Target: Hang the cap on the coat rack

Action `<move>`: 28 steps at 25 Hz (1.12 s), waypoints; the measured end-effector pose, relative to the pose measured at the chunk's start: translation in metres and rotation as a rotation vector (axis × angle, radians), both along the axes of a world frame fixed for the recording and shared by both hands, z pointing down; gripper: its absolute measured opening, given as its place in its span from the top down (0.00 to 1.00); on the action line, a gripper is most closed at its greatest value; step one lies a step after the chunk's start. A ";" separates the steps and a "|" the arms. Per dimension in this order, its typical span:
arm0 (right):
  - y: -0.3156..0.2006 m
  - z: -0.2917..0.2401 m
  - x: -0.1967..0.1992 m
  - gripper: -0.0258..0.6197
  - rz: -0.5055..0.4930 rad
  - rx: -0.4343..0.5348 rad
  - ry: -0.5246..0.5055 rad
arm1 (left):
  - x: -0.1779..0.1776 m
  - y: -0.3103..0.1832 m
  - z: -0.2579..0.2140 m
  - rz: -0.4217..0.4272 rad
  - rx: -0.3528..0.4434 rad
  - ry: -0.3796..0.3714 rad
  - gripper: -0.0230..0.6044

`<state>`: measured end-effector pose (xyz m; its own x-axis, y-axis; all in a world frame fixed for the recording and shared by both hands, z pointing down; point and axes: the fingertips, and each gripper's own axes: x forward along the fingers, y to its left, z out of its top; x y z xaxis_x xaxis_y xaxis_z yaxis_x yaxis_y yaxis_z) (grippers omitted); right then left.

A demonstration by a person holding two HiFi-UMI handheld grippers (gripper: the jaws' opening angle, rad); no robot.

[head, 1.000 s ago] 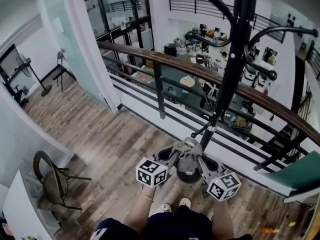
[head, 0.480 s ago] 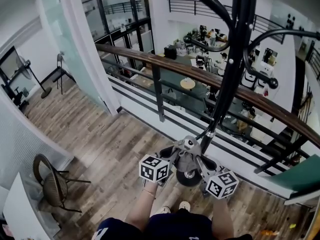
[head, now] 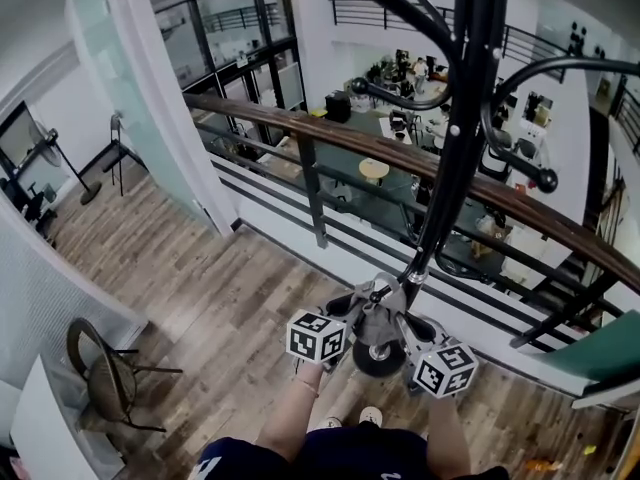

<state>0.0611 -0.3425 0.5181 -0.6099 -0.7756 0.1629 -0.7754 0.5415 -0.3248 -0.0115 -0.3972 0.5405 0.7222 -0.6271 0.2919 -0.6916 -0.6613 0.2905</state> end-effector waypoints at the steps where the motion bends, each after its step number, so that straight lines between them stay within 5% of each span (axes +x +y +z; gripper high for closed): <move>1: -0.002 0.000 0.002 0.91 0.004 -0.001 0.000 | 0.002 -0.002 0.001 0.002 -0.002 -0.001 0.86; 28: -0.021 0.038 0.033 0.90 0.082 -0.063 0.058 | 0.032 -0.016 0.034 0.043 -0.057 -0.053 0.86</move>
<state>0.0941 -0.3635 0.5565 -0.5328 -0.8097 0.2459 -0.8348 0.4554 -0.3094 0.0207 -0.4129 0.5747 0.7306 -0.5776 0.3643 -0.6785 -0.6740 0.2922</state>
